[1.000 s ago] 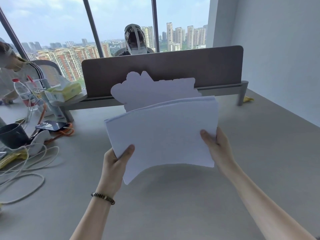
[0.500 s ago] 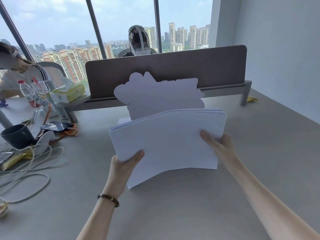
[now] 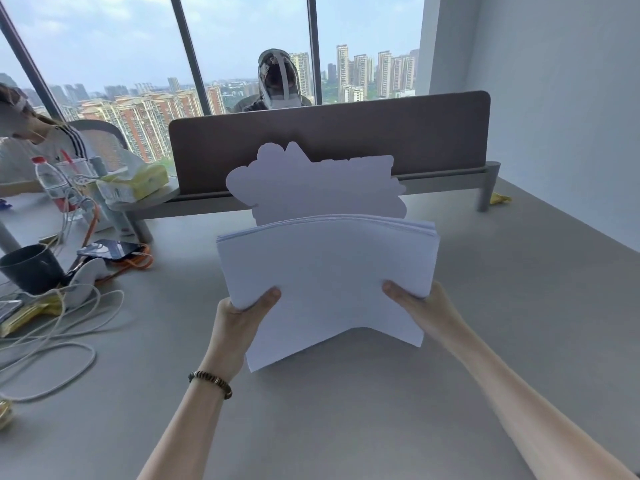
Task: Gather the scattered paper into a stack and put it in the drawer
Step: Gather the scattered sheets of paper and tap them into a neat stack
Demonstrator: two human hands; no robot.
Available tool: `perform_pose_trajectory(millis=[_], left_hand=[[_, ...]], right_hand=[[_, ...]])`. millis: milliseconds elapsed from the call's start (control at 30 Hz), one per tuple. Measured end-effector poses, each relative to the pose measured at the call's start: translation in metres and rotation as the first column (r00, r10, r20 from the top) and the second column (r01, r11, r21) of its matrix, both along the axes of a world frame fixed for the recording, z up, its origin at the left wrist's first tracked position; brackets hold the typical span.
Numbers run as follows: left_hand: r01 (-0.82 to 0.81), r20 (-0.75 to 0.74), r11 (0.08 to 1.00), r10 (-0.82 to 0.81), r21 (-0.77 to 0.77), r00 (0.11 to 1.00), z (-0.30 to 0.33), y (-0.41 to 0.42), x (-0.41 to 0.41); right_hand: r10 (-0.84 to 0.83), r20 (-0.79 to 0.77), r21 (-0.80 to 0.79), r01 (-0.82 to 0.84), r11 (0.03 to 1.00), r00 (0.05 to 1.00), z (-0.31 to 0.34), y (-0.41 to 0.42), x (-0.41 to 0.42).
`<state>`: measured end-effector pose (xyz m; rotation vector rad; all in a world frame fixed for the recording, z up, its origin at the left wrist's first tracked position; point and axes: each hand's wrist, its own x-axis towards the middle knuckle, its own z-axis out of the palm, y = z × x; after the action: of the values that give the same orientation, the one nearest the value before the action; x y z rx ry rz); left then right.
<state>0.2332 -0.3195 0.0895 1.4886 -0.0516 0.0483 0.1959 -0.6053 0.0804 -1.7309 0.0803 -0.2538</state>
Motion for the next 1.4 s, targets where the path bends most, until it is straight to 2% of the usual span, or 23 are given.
perform_pose_trajectory(millis=[133, 233, 300, 400, 433, 500, 533, 567, 600, 733, 833, 933, 1033, 1167, 1300, 1400], left_hand=[[0.048, -0.033, 0.992, -0.045, 0.117, 0.998, 0.014, 0.009, 0.008], [0.189, -0.171, 0.975, -0.168, 0.117, 0.971, 0.023, 0.018, 0.013], [0.271, -0.272, 0.963, -0.262, -0.007, 0.926, 0.026, 0.021, 0.014], [0.254, -0.269, 0.893, -0.366, -0.372, 0.891, 0.021, 0.020, 0.011], [0.230, -0.220, 0.832, -0.382, -0.505, 0.898, 0.017, 0.016, 0.008], [0.205, -0.090, 0.653, -0.387, -0.729, 0.918, 0.010, 0.003, -0.001], [0.200, -0.037, 0.571, -0.376, -0.797, 0.926, 0.007, -0.007, -0.006], [0.184, -0.018, 0.530, -0.353, -0.828, 0.936, 0.004, -0.019, -0.010], [0.163, -0.028, 0.533, -0.331, -0.830, 0.943, 0.002, -0.031, -0.013], [0.141, -0.076, 0.741, -0.250, -0.656, 0.965, -0.005, -0.077, -0.019], [0.071, -0.154, 0.740, -0.231, -0.669, 0.961, -0.007, -0.087, -0.015], [0.063, -0.161, 0.725, -0.235, -0.686, 0.959, -0.005, -0.086, -0.015], [0.094, -0.146, 0.768, -0.238, -0.634, 0.960, -0.006, -0.084, -0.015], [0.085, -0.089, 0.825, -0.162, -0.559, 0.983, -0.005, -0.076, -0.009], [0.058, -0.101, 0.868, -0.123, -0.493, 0.987, 0.002, -0.061, -0.004], [0.061, -0.054, 0.917, -0.089, -0.395, 0.995, 0.009, -0.045, 0.000]], right_hand=[[-0.035, -0.026, -0.056, 0.033, 0.998, 0.999, 0.000, -0.010, 0.004], [-0.004, -0.138, 0.069, 0.013, 0.998, 0.990, -0.001, -0.015, 0.005], [0.022, -0.205, 0.193, 0.018, 0.981, 0.979, -0.004, -0.016, 0.003], [0.027, -0.245, 0.370, 0.068, 0.927, 0.969, -0.007, -0.011, 0.000], [0.012, -0.239, 0.412, 0.090, 0.907, 0.971, -0.008, -0.008, -0.001], [-0.033, -0.210, 0.479, 0.132, 0.868, 0.977, -0.010, -0.001, 0.001], [-0.055, -0.196, 0.513, 0.150, 0.845, 0.979, -0.011, 0.005, 0.002], [-0.072, -0.187, 0.542, 0.164, 0.824, 0.980, -0.011, 0.011, 0.002], [-0.083, -0.179, 0.568, 0.172, 0.805, 0.980, -0.011, 0.018, 0.003], [-0.095, -0.137, 0.633, 0.161, 0.757, 0.986, -0.010, 0.045, 0.000], [-0.080, -0.114, 0.639, 0.134, 0.757, 0.990, -0.009, 0.055, -0.007], [-0.050, -0.079, 0.639, 0.089, 0.764, 0.996, -0.005, 0.056, -0.014], [-0.007, -0.046, 0.632, 0.035, 0.774, 0.999, -0.004, 0.053, -0.019], [0.038, -0.047, 0.625, 0.000, 0.780, 0.998, -0.008, 0.050, -0.023], [-0.066, 0.038, 0.638, 0.026, 0.769, 0.997, 0.005, 0.021, -0.015], [-0.117, 0.124, 0.558, 0.028, 0.830, 0.985, 0.024, -0.006, -0.006]])
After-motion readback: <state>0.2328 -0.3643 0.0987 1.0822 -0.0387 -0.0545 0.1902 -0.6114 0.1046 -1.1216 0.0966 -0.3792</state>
